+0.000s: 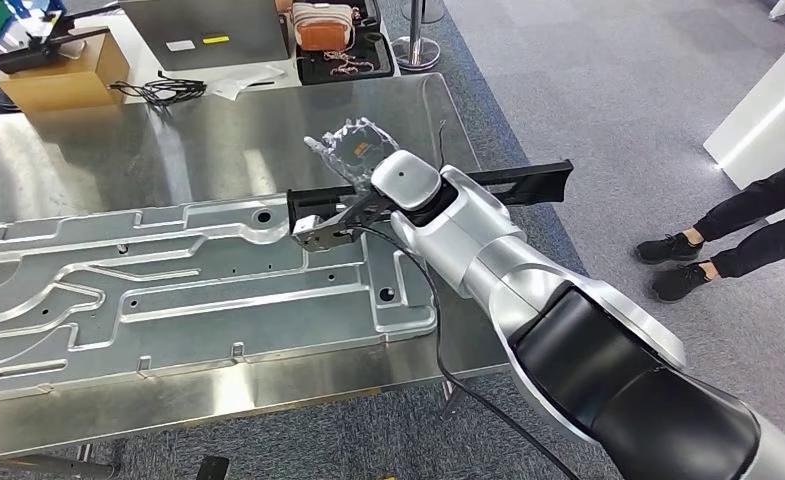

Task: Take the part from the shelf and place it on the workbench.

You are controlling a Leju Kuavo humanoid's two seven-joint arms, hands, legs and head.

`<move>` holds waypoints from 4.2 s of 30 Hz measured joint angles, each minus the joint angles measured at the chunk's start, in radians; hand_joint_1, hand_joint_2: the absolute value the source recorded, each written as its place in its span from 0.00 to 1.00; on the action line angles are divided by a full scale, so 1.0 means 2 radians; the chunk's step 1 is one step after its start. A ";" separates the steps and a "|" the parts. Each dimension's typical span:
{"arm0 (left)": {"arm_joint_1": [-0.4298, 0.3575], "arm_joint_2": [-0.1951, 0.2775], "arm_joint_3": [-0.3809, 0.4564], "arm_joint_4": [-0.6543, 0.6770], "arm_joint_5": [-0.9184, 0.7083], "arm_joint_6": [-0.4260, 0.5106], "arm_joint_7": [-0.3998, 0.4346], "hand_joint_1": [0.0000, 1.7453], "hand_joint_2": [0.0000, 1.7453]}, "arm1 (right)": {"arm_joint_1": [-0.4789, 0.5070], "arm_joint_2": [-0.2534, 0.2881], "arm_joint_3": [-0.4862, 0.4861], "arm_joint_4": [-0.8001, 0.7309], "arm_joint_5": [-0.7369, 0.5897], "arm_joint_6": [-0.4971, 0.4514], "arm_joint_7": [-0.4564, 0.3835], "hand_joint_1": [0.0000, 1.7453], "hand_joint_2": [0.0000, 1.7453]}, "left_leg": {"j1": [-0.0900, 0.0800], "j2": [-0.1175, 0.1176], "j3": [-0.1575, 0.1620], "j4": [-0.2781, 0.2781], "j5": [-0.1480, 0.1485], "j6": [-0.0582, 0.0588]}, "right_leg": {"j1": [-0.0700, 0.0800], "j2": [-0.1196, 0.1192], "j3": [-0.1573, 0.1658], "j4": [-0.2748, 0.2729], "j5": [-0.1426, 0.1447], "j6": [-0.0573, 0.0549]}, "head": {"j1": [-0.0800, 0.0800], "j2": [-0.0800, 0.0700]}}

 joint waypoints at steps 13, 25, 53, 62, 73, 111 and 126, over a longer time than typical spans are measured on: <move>0.002 0.002 0.000 0.000 0.002 -0.013 0.003 0.00 0.00 | 0.000 0.000 0.000 0.001 -0.002 -0.001 -0.005 0.00 0.00 | 0.000 0.000 0.003 0.000 0.000 0.000 | 0.000 0.000 0.002 0.000 0.000 0.000 | 0.000 0.000; 0.002 0.002 0.000 0.000 0.007 -0.031 0.006 0.00 0.00 | 0.003 -0.002 0.000 0.002 -0.005 -0.008 0.004 0.00 0.00 | 0.000 0.000 0.004 0.000 0.000 0.000 | 0.000 0.000 0.004 0.000 0.000 0.000 | 0.000 0.000; 0.003 0.002 0.002 0.000 0.021 -0.064 0.017 0.00 0.00 | 0.025 -0.010 -0.007 0.001 -0.033 -0.027 0.010 0.00 0.00 | 0.000 0.000 0.005 0.000 0.000 0.000 | 0.000 0.000 0.004 0.000 0.000 0.000 | 0.000 0.000; 0.008 0.002 0.008 0.000 0.028 -0.062 0.023 0.00 0.75 | 0.022 -0.011 -0.011 -0.004 -0.030 -0.026 0.010 0.00 0.00 | 0.000 0.000 0.005 0.000 0.000 0.000 | 0.000 0.000 0.005 0.000 0.000 0.000 | 0.000 0.000; 0.010 0.001 0.015 0.000 0.010 -0.057 0.033 0.00 0.00 | 0.020 -0.010 -0.011 -0.010 -0.023 -0.024 0.010 0.00 0.00 | 0.000 0.000 0.005 0.000 0.000 0.000 | 0.000 0.000 0.005 0.000 0.000 0.000 | 0.000 0.000; 0.012 0.002 0.000 0.000 0.002 -0.047 0.007 0.00 0.00 | 0.014 -0.012 -0.010 -0.017 -0.022 -0.016 -0.011 0.00 0.00 | 0.005 0.006 -0.057 0.144 -0.068 -0.020 | -0.003 -0.007 -0.018 0.010 0.012 -0.015 | 0.000 0.000; 0.011 0.001 0.000 0.000 0.002 -0.056 0.006 0.00 0.00 | 0.015 -0.013 -0.010 -0.017 -0.022 -0.016 -0.012 0.00 0.00 | 0.002 0.006 -0.046 0.016 0.037 0.014 | -0.003 -0.007 -0.070 0.154 -0.067 0.014 | 0.000 0.000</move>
